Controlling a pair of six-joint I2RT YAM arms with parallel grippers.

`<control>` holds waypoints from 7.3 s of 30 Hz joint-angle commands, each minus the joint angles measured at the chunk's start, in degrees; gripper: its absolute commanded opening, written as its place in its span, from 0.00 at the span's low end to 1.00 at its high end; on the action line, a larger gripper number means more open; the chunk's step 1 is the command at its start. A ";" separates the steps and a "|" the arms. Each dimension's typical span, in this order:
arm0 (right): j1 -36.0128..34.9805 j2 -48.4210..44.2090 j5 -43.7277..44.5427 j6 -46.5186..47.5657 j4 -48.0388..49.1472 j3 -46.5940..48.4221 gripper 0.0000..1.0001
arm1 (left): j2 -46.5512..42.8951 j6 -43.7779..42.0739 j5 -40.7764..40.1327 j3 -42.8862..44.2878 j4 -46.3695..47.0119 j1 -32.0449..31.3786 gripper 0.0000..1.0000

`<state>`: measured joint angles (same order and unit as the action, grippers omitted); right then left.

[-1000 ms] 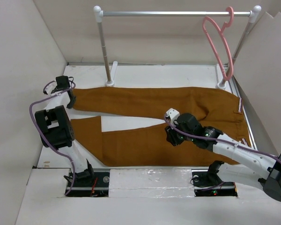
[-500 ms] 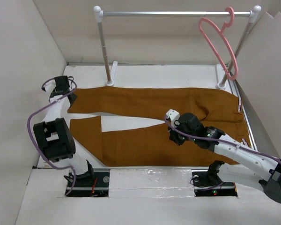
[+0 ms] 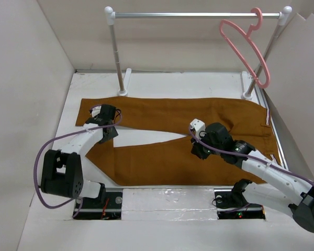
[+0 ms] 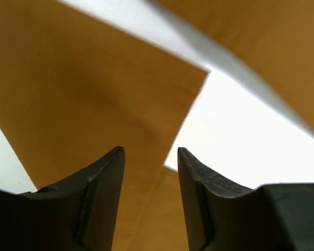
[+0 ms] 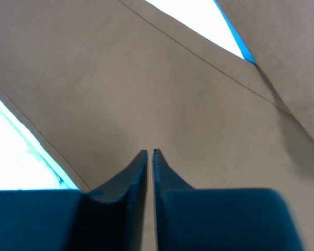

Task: Place the trousers on the hanger
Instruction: Flatten out the trousers at the center of the board, then fold the trousers at the center of the board.

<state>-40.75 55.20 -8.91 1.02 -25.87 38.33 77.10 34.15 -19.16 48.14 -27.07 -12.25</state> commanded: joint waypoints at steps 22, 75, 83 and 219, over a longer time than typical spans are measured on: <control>-1.00 -2.29 -4.01 -0.93 5.21 -2.47 0.35 | 20.81 -4.71 -3.87 6.00 3.61 -0.23 0.30; 31.36 43.69 -8.07 -6.36 -0.50 20.56 0.33 | -27.79 -11.39 -22.34 27.54 -1.67 1.09 0.00; 37.84 18.92 -4.28 -12.18 -2.77 10.29 0.46 | -31.48 -4.10 -12.68 21.74 -6.24 -5.85 0.00; 89.19 15.90 9.79 -1.72 -22.56 29.16 0.00 | -38.44 -11.33 -50.38 12.51 5.04 -30.11 0.00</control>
<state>52.10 69.97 -2.28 -2.11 -48.38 57.91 35.73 17.63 -69.10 62.63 -20.10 -42.04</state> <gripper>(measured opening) 0.092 0.006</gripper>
